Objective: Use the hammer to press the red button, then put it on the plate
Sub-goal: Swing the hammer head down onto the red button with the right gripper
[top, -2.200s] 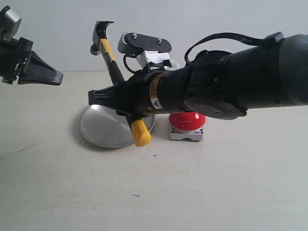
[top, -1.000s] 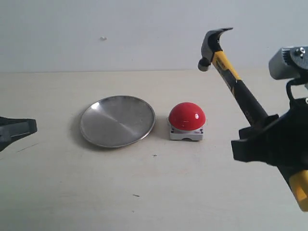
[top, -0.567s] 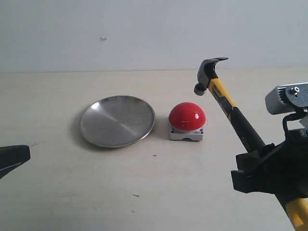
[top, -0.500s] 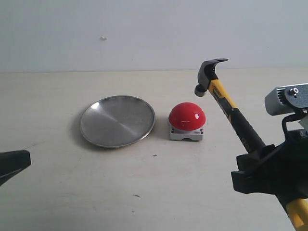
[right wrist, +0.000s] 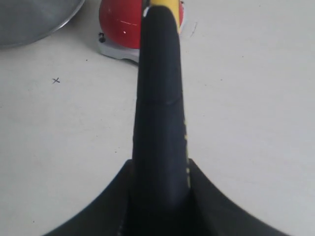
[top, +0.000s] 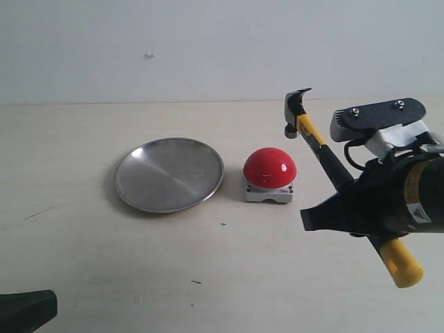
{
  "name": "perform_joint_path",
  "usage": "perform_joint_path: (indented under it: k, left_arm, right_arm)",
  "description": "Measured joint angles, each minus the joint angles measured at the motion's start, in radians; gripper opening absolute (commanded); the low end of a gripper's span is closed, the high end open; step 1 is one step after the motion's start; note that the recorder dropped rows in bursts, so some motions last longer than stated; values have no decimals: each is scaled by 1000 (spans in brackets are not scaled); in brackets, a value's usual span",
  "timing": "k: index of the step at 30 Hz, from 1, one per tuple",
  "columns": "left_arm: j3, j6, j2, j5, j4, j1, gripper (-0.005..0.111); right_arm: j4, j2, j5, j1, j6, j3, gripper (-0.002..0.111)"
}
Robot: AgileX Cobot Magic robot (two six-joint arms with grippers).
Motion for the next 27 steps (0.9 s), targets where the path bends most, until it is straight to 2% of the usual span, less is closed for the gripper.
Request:
perform_joint_path:
  k: [5,10,20,27]
  left_arm:
    - [0,-11,0,9,20,0,0]
    - [0,-12,0,14,22,0,0]
    - [0,-12,0,16,24,0,0]
    - [0,-12,0,16,24,0,0]
  right_arm:
    - [118,73,-17,-30,-145,-64,0]
    - [409,88,-24,-85,-469,-92,0]
    - [445,110,-18,-92,-523,-93,0]
    - [445,55,-9,-92,-523,-188,0]
